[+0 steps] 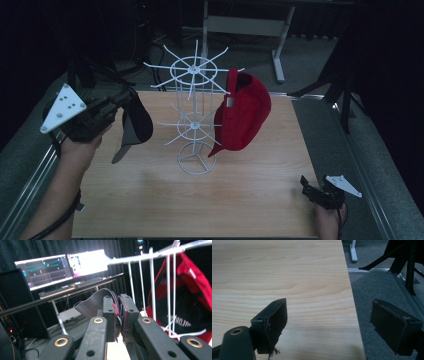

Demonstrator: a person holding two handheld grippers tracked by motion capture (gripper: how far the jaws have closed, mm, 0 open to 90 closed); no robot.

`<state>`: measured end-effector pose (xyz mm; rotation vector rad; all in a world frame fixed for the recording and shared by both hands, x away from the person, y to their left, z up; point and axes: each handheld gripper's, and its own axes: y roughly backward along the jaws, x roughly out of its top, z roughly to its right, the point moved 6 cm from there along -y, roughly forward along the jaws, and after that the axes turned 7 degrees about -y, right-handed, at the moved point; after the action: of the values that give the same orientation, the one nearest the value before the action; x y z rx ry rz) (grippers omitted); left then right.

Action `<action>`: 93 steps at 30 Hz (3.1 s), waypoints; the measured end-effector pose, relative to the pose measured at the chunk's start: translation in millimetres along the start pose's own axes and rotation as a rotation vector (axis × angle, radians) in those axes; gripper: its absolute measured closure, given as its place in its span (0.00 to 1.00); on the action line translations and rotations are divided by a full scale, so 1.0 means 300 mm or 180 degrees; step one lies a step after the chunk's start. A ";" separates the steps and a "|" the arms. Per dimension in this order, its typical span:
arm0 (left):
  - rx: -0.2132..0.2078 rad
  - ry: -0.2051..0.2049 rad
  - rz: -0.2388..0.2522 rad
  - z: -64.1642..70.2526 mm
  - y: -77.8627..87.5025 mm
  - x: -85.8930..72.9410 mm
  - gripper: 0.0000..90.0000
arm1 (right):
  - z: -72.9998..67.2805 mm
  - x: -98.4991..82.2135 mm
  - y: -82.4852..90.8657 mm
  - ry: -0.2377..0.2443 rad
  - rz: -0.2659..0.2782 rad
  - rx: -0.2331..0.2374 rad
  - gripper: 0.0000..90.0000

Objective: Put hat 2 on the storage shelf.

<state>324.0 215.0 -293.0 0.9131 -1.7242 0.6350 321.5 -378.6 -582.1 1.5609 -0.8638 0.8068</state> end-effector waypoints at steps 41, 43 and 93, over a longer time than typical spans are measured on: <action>-0.0028 -0.0228 0.0015 -0.009 -0.144 0.223 0.94 | 0.003 0.000 0.000 -0.0066 -0.0041 0.0094 0.16; -0.0057 -0.0229 0.0016 0.003 -0.143 0.218 0.95 | 0.003 0.000 -0.001 -0.0070 -0.0048 0.0090 0.16; -0.0238 0.0173 -0.0127 0.045 -0.027 -0.031 0.70 | 0.006 0.003 0.001 -0.0082 -0.0045 0.0110 0.16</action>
<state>324.9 202.6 -306.1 0.8682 -1.6665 0.5605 321.7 -380.5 -581.4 1.6092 -0.8605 0.7971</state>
